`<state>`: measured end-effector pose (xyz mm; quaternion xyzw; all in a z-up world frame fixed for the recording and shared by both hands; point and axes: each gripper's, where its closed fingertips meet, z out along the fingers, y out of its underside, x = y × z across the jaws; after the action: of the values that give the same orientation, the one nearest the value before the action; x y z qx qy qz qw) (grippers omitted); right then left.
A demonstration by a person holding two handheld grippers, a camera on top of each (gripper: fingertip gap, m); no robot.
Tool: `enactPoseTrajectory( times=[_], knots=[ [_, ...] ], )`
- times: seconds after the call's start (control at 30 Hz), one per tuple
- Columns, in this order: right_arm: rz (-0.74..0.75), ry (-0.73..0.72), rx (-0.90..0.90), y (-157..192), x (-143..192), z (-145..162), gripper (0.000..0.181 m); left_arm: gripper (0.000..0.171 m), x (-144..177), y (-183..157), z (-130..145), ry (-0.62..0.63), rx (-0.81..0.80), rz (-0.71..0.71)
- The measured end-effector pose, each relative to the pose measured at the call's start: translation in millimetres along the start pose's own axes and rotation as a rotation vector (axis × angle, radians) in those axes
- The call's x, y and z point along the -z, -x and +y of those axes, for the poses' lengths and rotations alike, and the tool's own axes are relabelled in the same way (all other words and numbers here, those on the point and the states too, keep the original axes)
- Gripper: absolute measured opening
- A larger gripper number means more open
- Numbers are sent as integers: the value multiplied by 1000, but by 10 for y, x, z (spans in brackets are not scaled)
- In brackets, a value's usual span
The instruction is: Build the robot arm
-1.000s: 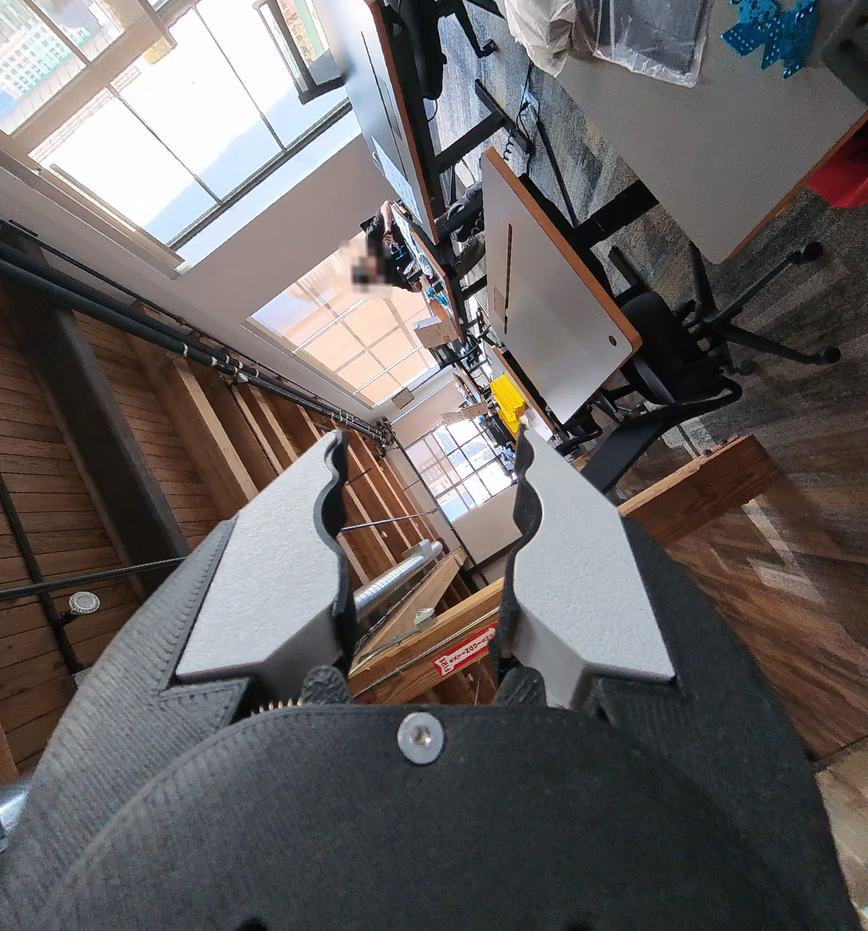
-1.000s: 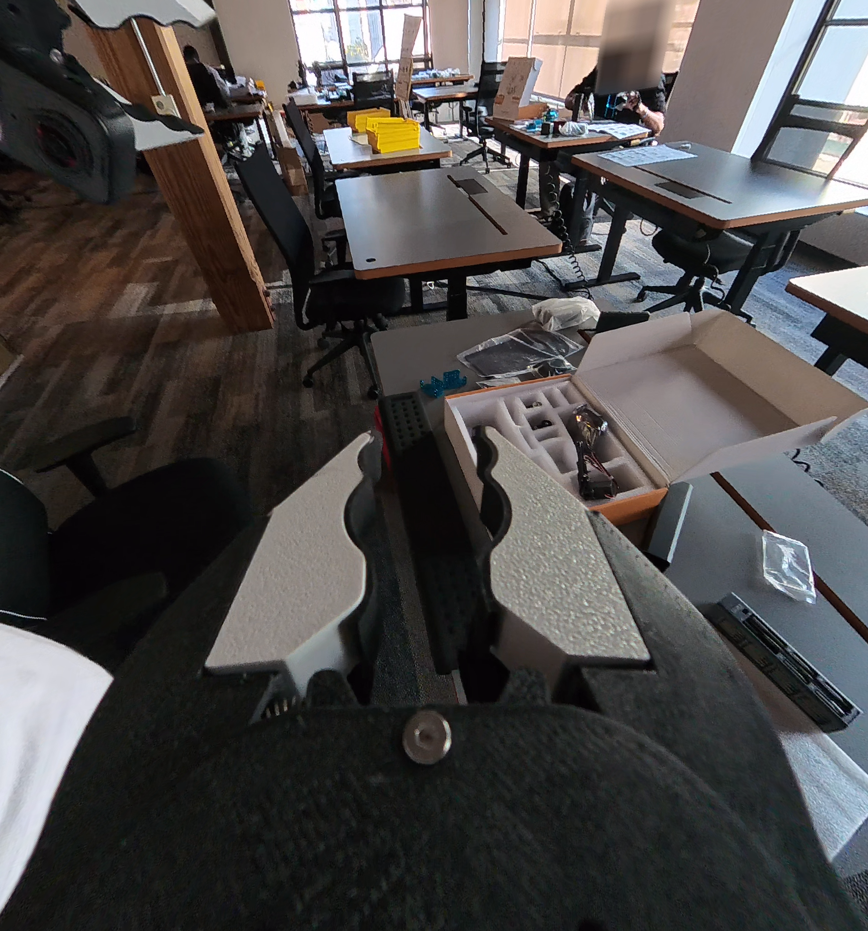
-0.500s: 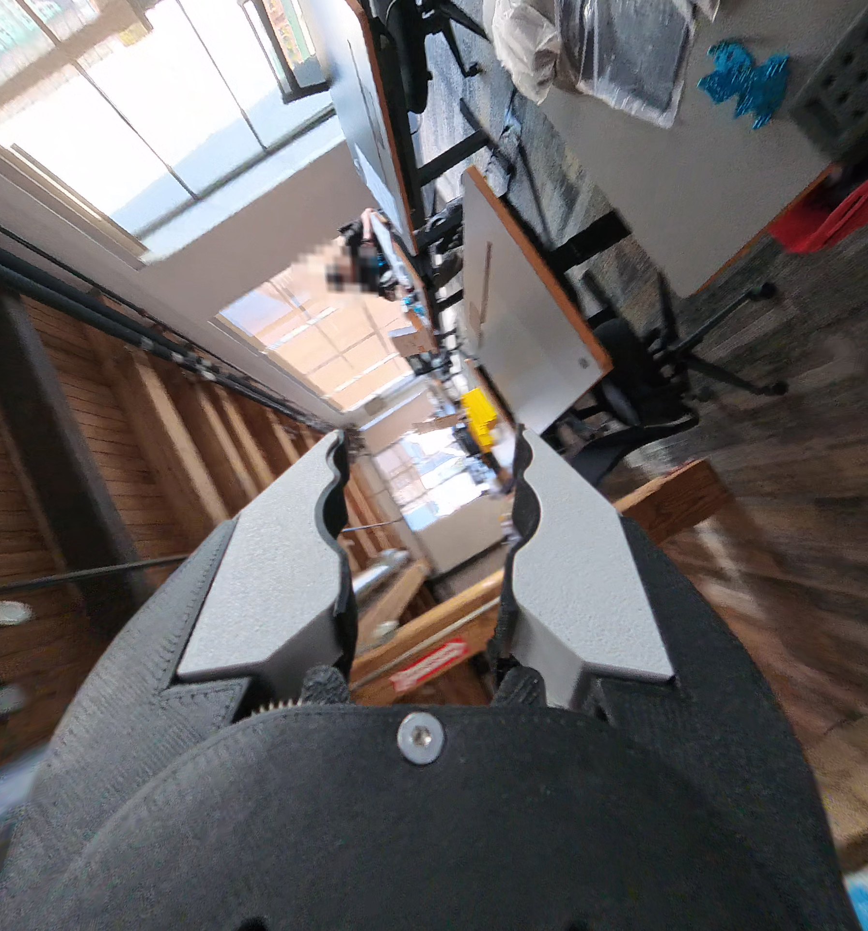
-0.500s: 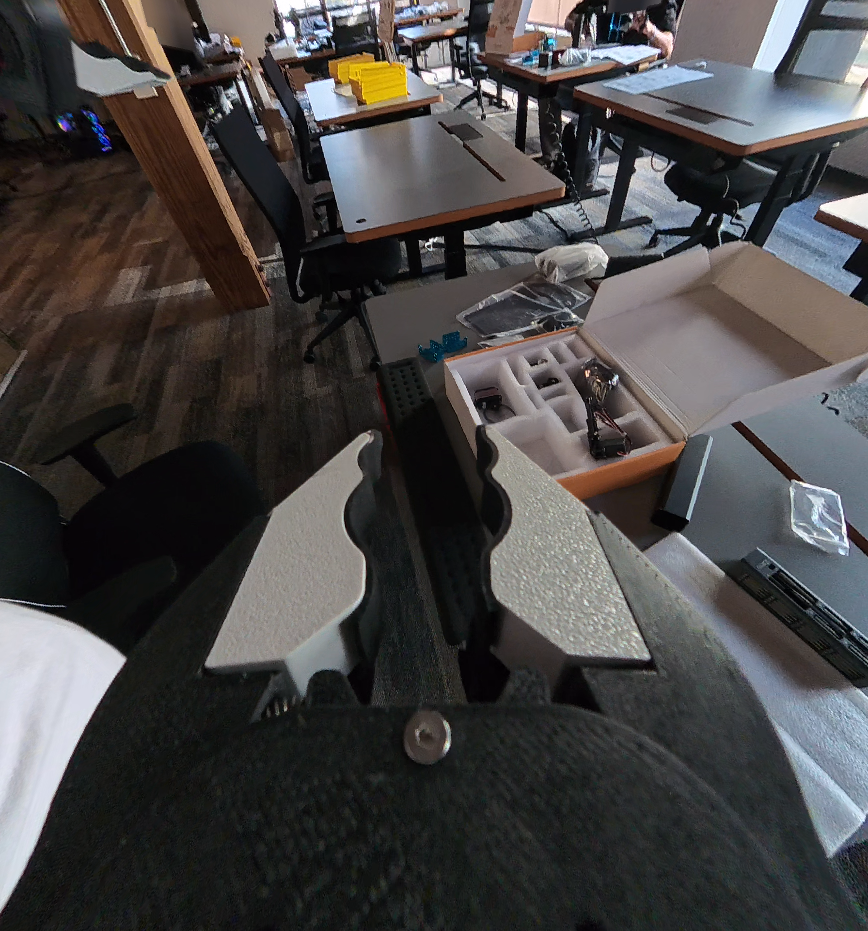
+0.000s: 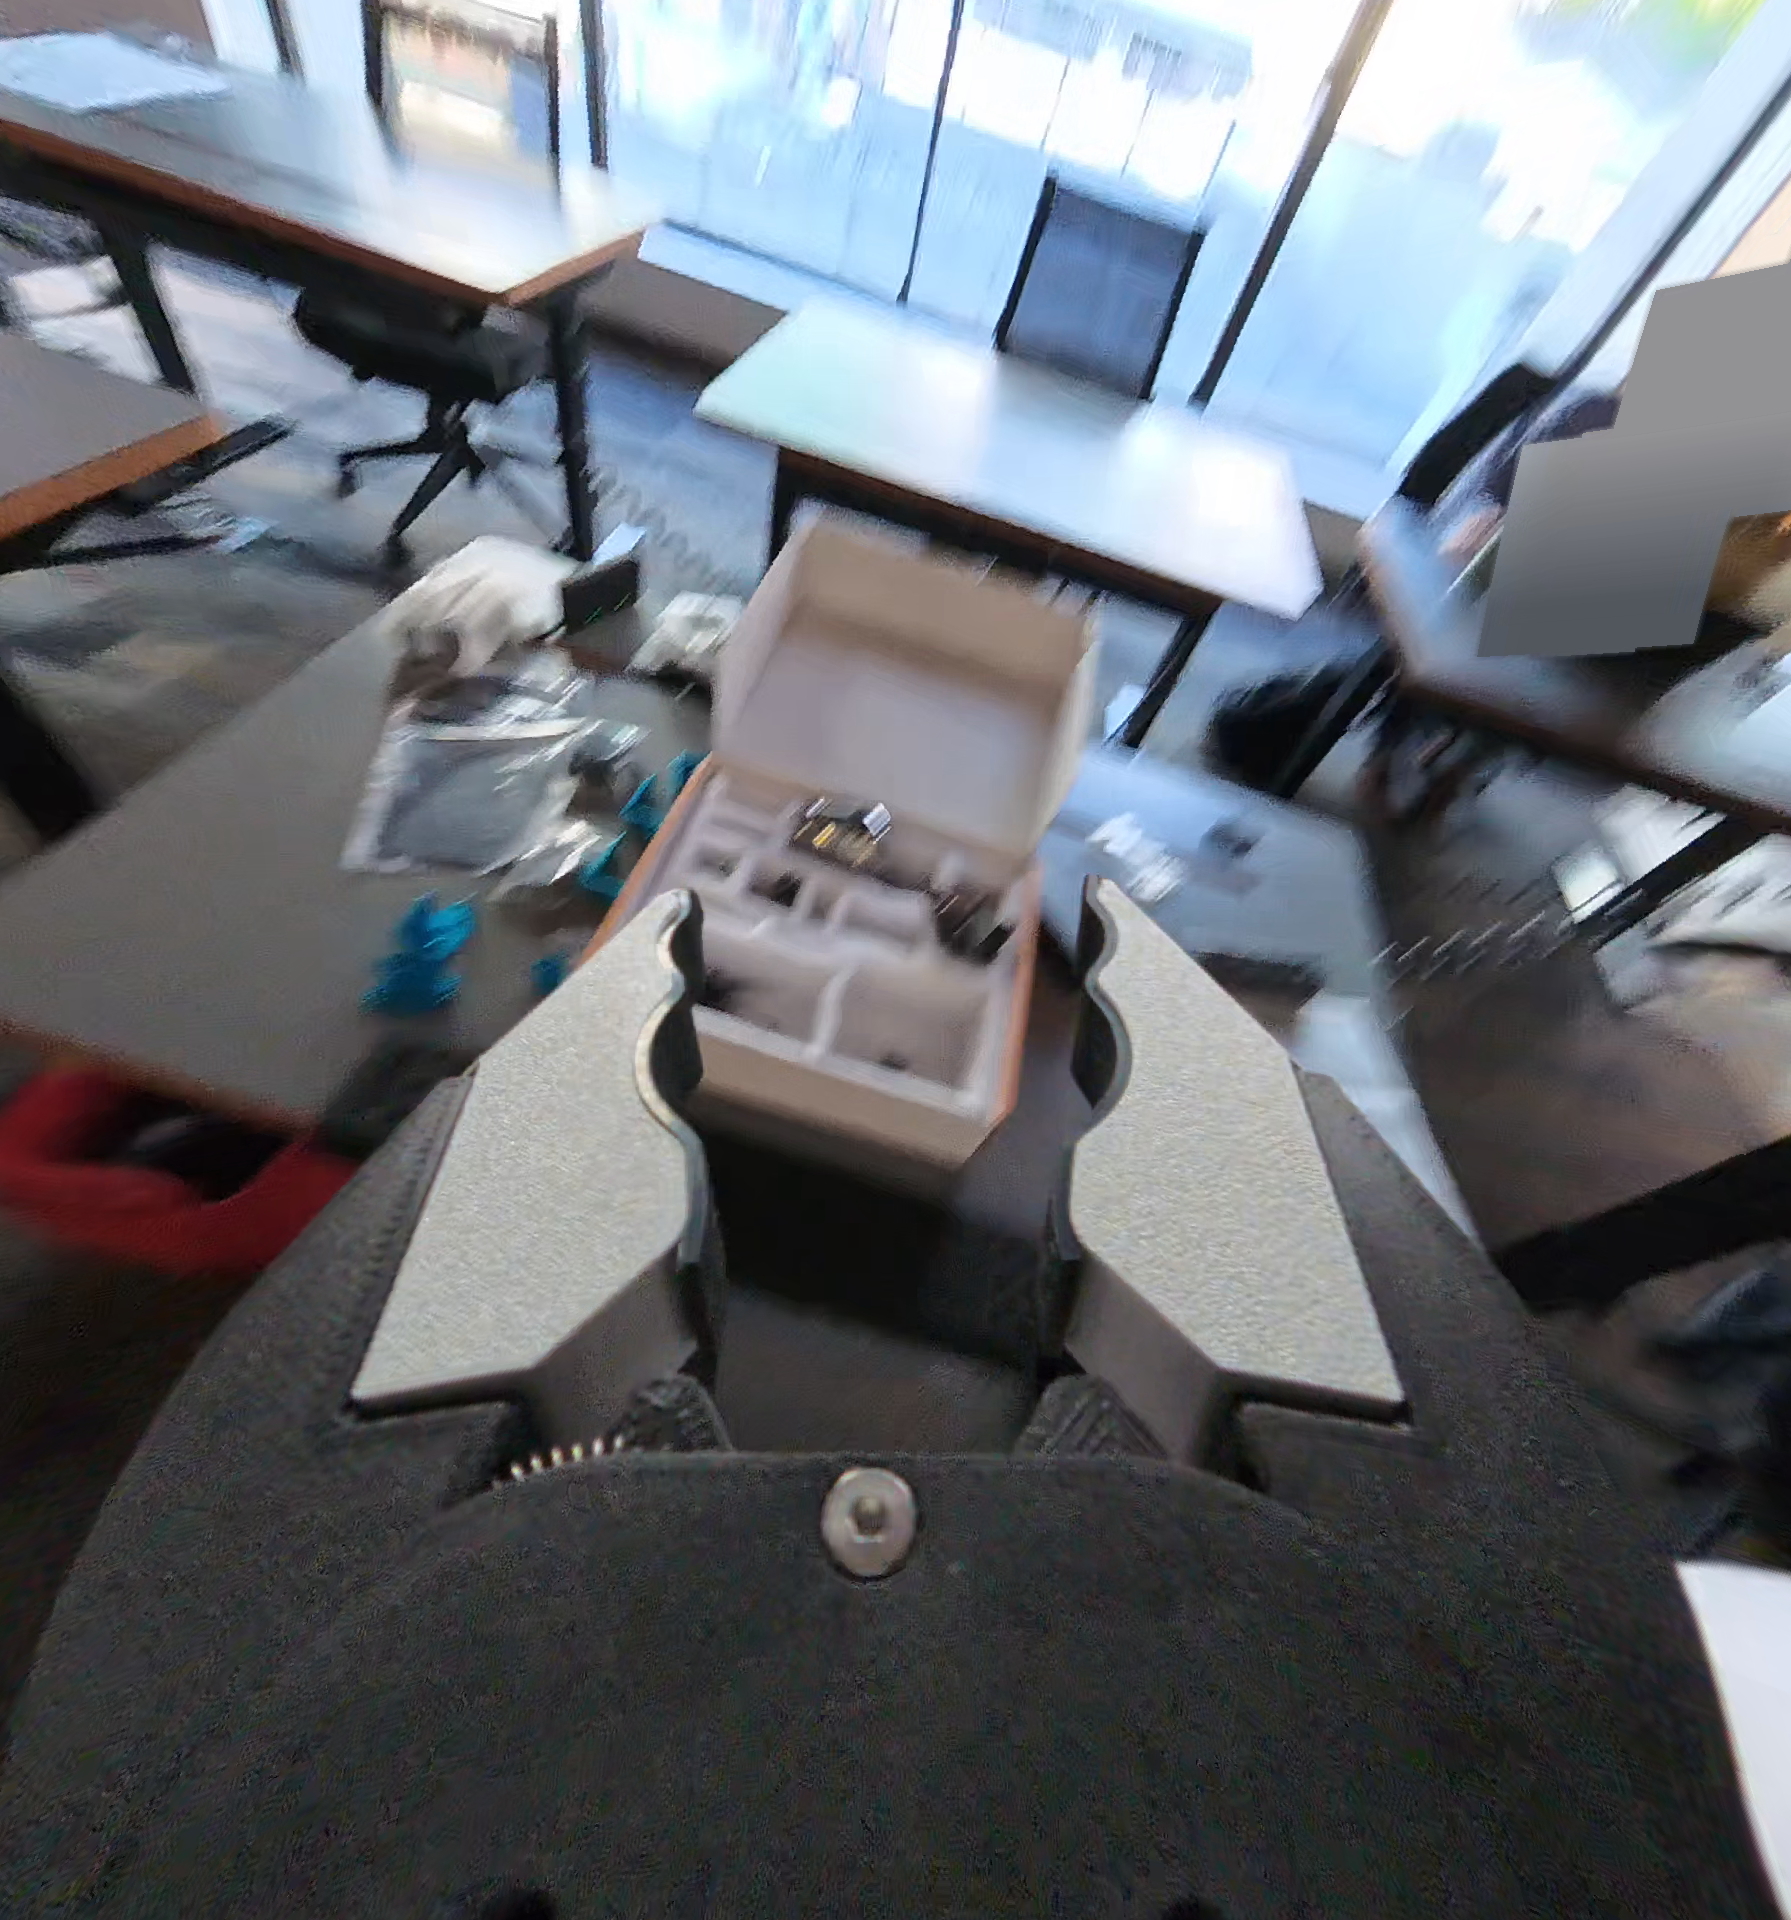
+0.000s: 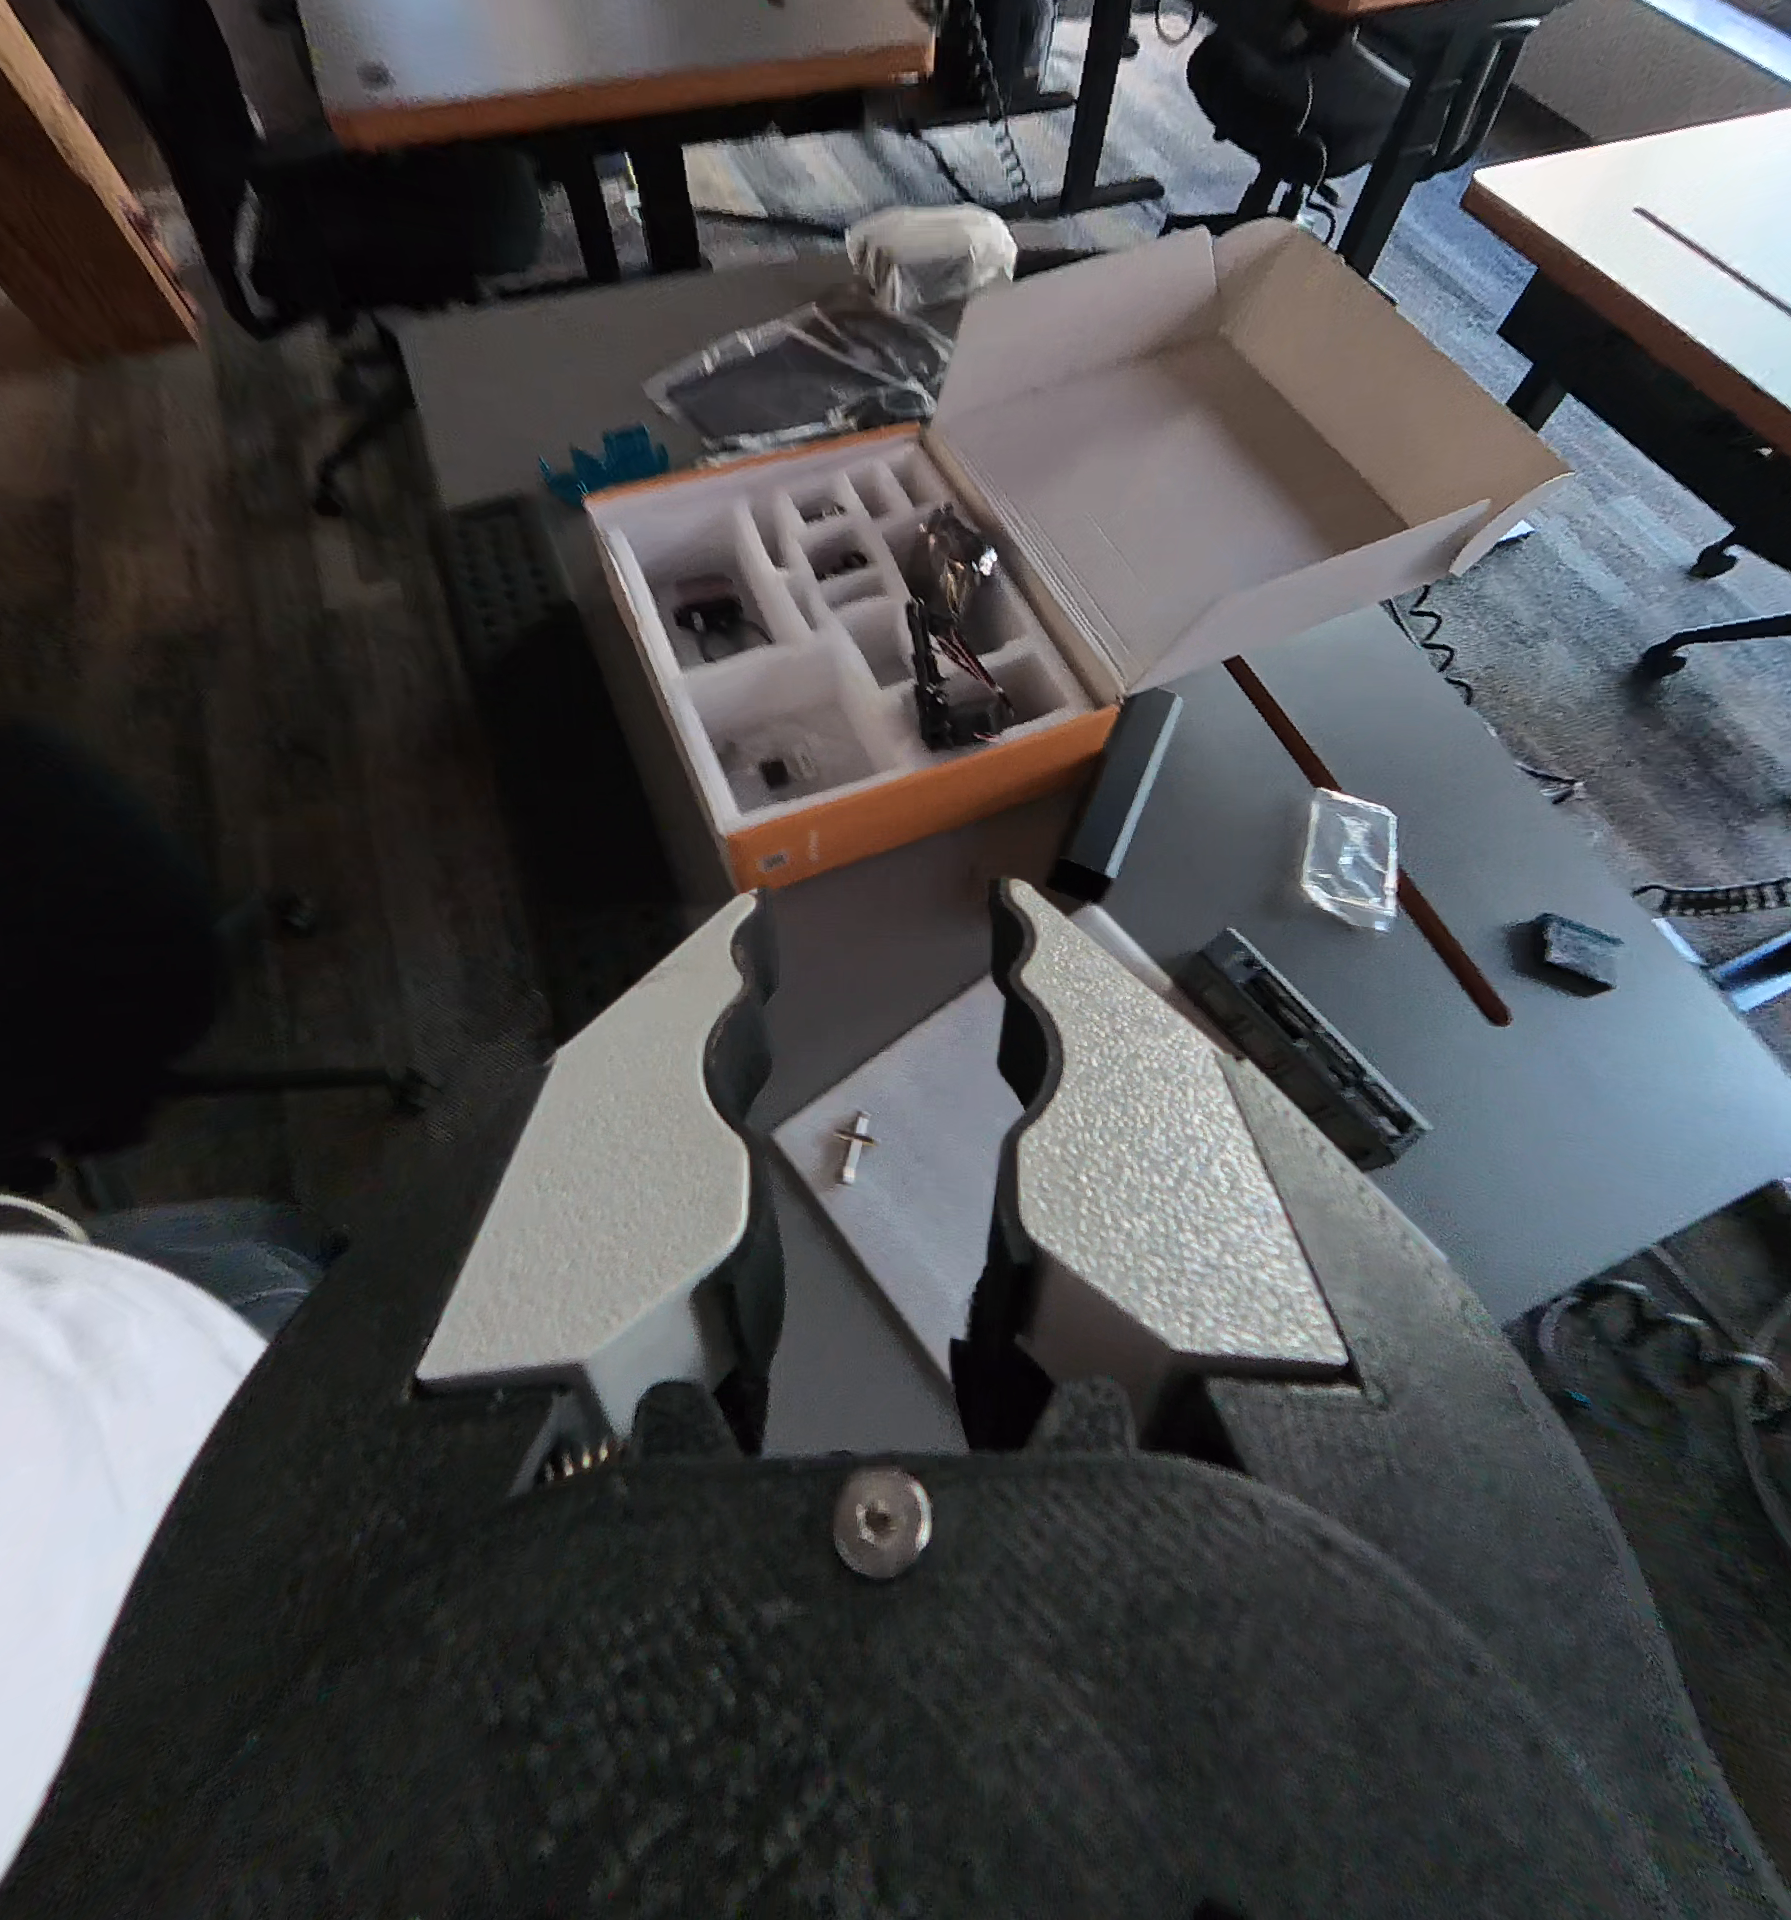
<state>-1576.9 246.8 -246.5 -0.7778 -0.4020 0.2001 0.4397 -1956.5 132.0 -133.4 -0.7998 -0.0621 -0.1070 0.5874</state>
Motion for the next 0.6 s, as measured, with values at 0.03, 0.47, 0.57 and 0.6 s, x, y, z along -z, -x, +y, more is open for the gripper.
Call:
enactPoseTrajectory(
  times=[0.03,0.47,0.57,0.6],
  knots=[
    [8,19,33,-62,-77,45,40,71,20,-55,-83,-83,50,46],
    [-162,158,-42,156,-1263,608,42,81,-463,-6,-481,-129,-195,74],
    [-204,187,-77,328,-1603,618,43,78,-707,97,-538,-107,-222,154],
    [-213,194,-86,379,-1728,614,43,77,-793,156,-560,-106,-220,182]
  ],
)
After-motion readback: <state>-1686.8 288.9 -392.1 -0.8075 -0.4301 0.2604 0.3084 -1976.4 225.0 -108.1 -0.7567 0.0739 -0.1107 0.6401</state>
